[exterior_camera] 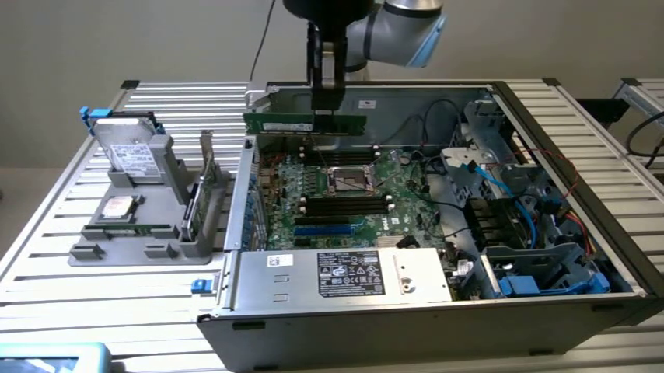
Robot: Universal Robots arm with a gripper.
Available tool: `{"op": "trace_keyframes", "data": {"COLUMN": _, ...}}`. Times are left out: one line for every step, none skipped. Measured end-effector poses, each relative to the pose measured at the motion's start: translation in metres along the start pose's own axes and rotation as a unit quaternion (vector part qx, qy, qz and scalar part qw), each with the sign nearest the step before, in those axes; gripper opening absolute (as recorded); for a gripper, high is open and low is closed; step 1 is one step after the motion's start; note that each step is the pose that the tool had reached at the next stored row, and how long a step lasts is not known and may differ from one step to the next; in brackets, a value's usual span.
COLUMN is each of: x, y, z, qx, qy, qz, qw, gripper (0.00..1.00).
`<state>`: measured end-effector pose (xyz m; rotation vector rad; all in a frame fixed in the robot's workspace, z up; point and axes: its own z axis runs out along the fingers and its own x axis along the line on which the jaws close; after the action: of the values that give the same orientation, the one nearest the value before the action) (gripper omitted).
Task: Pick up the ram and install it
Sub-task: 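Pick up the ram and move it above insertion slot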
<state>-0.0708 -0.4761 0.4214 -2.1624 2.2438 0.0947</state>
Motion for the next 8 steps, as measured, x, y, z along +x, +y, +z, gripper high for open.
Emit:
{"op": "trace_keyframes", "data": {"x": -0.001, "y": -0.0044, "z": 0.0006, "qx": 0.0000, "qy": -0.0001, "qz": 0.000, "qw": 1.0000, "gripper": 0.14}}
{"op": "trace_keyframes", "data": {"x": -0.002, "y": -0.0088, "z": 0.0013, "qx": 0.0000, "qy": -0.0003, "qz": 0.000, "qw": 1.0000, "gripper": 0.14}}
{"op": "trace_keyframes", "data": {"x": -0.003, "y": -0.0130, "z": 0.0019, "qx": 0.0000, "qy": -0.0004, "qz": 0.000, "qw": 1.0000, "gripper": 0.14}}
{"op": "trace_keyframes", "data": {"x": -0.005, "y": -0.0171, "z": 0.0026, "qx": 0.0000, "qy": -0.0004, "qz": 0.000, "qw": 1.0000, "gripper": 0.14}}
{"op": "trace_keyframes", "data": {"x": -0.006, "y": -0.0213, "z": 0.0034, "qx": 0.0000, "qy": -0.0005, "qz": 0.000, "qw": 1.0000, "gripper": 0.14}}
{"op": "trace_keyframes", "data": {"x": -0.007, "y": -0.0253, "z": 0.0042, "qx": 0.0000, "qy": -0.0006, "qz": 0.000, "qw": 1.0000, "gripper": 0.14}}
{"op": "trace_keyframes", "data": {"x": -0.009, "y": -0.0289, "z": 0.0050, "qx": 0.0000, "qy": -0.0007, "qz": 0.000, "qw": 1.0000, "gripper": 0.14}}
{"op": "trace_keyframes", "data": {"x": -0.010, "y": -0.0326, "z": 0.0058, "qx": 0.0000, "qy": -0.0009, "qz": 0.000, "qw": 1.0000, "gripper": 0.14}}
